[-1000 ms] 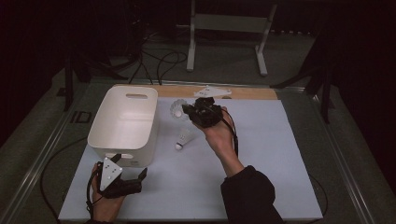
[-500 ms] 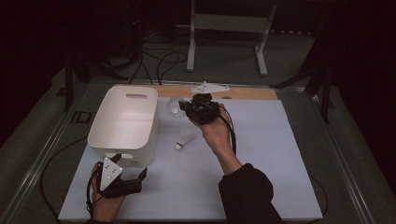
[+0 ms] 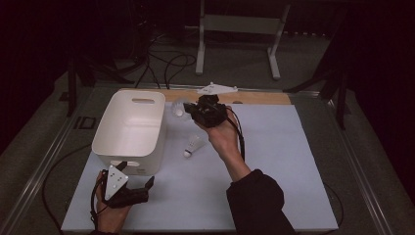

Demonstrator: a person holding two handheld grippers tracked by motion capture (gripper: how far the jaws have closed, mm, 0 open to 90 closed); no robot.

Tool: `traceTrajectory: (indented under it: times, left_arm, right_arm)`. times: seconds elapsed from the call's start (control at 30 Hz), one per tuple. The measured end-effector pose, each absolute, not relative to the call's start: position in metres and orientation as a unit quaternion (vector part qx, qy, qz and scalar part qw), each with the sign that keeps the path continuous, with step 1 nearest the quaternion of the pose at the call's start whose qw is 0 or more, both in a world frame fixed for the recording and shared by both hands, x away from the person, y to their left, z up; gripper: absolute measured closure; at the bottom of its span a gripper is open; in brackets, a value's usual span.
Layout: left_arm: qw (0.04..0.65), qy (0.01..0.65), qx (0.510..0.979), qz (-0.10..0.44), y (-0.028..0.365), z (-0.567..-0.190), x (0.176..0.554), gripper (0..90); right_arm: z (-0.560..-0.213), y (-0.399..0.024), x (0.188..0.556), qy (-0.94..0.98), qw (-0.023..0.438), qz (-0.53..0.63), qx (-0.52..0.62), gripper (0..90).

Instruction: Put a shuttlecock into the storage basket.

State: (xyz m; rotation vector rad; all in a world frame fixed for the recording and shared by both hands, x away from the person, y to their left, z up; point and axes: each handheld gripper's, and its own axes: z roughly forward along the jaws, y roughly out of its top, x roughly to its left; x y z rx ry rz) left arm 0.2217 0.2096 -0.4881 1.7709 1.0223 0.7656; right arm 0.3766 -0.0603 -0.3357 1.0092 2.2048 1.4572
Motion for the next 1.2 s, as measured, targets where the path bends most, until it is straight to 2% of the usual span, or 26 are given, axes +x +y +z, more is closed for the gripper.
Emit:
traceTrajectory:
  times: [1.2]
  left_arm:
    - [0.463,0.415,0.72,0.308,0.209,-0.488,0.222,0.1]
  right_arm:
    - [-0.323,-0.032,0.379,0.768,0.142,0.525,0.336,89.3]
